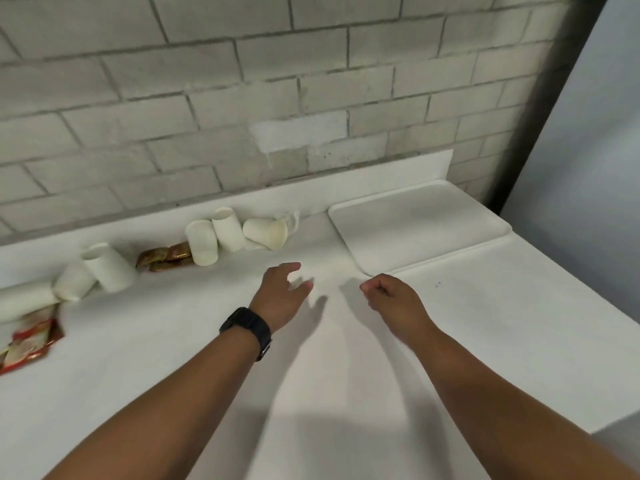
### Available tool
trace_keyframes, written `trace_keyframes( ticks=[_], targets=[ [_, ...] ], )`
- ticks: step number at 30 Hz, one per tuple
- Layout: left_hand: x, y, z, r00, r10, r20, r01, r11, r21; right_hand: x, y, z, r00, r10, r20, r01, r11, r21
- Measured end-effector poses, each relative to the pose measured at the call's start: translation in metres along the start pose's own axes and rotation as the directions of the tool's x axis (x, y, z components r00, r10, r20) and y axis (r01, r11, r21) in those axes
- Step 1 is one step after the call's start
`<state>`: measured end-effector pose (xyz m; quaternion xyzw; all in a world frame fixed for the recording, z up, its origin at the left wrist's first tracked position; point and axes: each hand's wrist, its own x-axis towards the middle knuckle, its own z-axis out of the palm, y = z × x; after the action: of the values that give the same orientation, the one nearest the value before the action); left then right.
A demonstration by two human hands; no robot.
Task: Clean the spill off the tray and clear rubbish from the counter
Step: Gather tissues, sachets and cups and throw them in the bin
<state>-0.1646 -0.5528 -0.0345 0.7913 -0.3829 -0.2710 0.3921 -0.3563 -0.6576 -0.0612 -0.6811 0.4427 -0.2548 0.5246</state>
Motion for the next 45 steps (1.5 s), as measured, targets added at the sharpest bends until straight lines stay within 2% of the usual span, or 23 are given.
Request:
trace_keyframes(
  ticks=[4,10,15,19,22,26,28,30,33,35,37,40,43,45],
  targets=[
    [0.025,-0.019,-0.031,0.997,-0.019,-0.072,0.021,0.999,0.034,0.020,-0.014,0.030,0.999,-0.019,0.035,0.022,0.997,-0.072],
    [0.078,-0.034,-0.053,0.987,0.086,-0.135,-0.051,0.968,0.246,0.056,-0.029,0.061,0.998,-0.014,0.061,0.023,0.990,-0.137],
    [0.141,-0.033,-0.053,0.992,0.090,-0.086,-0.035,0.866,0.499,0.078,-0.030,0.070,0.998,-0.012,0.067,0.020,0.991,-0.131],
    [0.172,-0.034,-0.053,0.988,0.147,-0.048,-0.088,0.788,0.610,0.095,-0.031,0.075,0.998,-0.032,0.049,0.040,0.986,-0.163],
    [0.171,-0.040,-0.060,0.982,0.166,-0.089,-0.087,0.816,0.571,0.113,-0.036,0.082,0.998,-0.052,0.046,0.059,0.982,-0.180],
    [0.137,-0.048,-0.077,0.962,0.166,-0.217,-0.056,0.896,0.440,0.138,-0.048,0.100,0.995,-0.102,0.000,0.100,0.976,-0.194],
    [0.115,-0.054,-0.089,0.950,0.149,-0.273,-0.026,0.914,0.406,0.157,-0.054,0.116,0.989,-0.150,0.012,0.147,0.950,-0.276],
    [0.094,-0.064,-0.099,0.933,0.161,-0.321,-0.027,0.923,0.384,0.176,-0.057,0.134,0.980,-0.191,0.060,0.198,0.875,-0.442],
    [0.074,-0.081,-0.110,0.922,0.175,-0.345,-0.036,0.927,0.374,0.191,-0.065,0.162,0.976,-0.107,0.191,0.203,0.768,-0.607],
    [0.068,-0.092,-0.116,0.918,0.150,-0.367,-0.014,0.938,0.347,0.194,-0.068,0.177,0.944,-0.130,0.304,0.318,0.604,-0.730],
    [0.064,-0.103,-0.122,0.914,0.111,-0.390,0.020,0.948,0.317,0.194,-0.064,0.187,0.898,-0.185,0.398,0.435,0.492,-0.754],
    [0.062,-0.115,-0.125,0.909,0.075,-0.409,0.047,0.959,0.279,0.190,-0.058,0.187,0.901,-0.259,0.348,0.433,0.505,-0.747],
    [0.062,-0.114,-0.124,0.908,0.050,-0.415,0.063,0.965,0.254,0.180,-0.060,0.182,0.905,-0.262,0.335,0.423,0.469,-0.775],
    [0.062,-0.106,-0.120,0.913,0.039,-0.407,0.073,0.964,0.256,0.174,-0.058,0.174,0.921,-0.266,0.286,0.387,0.525,-0.758]
  ],
)
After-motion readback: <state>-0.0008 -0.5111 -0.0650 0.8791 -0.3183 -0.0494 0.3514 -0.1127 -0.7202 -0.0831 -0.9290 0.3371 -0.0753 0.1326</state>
